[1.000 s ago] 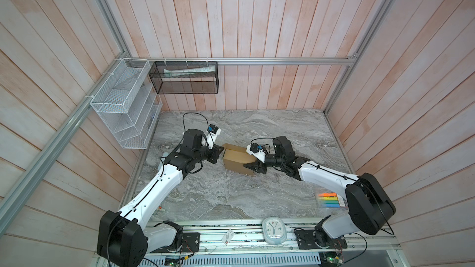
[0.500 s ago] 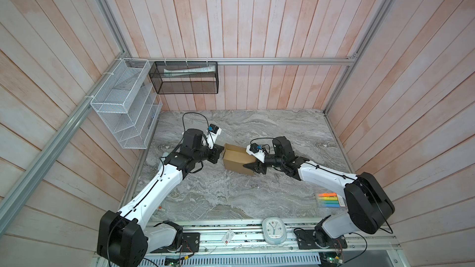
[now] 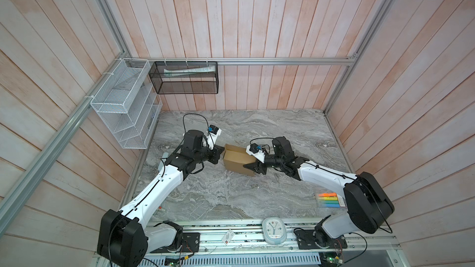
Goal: Assemble paper box
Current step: Fold and tuck the lid into the gap.
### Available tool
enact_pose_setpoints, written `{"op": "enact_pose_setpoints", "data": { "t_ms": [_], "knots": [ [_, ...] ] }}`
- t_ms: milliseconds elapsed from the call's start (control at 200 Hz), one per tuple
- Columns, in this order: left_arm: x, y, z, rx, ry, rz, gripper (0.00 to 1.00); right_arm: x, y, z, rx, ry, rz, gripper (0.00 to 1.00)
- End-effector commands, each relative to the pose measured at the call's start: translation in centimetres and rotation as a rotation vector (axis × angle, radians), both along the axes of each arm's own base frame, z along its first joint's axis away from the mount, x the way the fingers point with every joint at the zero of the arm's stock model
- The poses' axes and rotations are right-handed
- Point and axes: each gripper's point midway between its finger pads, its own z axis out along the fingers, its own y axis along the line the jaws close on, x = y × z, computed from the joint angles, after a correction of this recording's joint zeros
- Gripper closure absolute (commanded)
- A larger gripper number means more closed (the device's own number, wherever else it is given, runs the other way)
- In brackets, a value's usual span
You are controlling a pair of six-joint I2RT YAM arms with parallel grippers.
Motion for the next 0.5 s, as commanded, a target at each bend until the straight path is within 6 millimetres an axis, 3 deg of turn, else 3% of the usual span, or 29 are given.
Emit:
{"op": "enact_pose_setpoints", "data": {
  "t_ms": [0,260,495],
  "knots": [
    [0.01,-0.41,-0.82,0.004,0.012,-0.007,0.88,0.41,0.58,1.05,0.016,-0.02,0.013,0.73],
    [0.03,-0.67,-0.93,0.003,0.016,-0.007,0.88,0.42,0.62,1.04,0.016,-0.019,0.013,0.73],
    [-0.13,-0.94,-0.96,-0.004,0.018,-0.014,0.96,0.46,0.59,1.05,0.017,-0.019,0.012,0.73]
  ]
}}
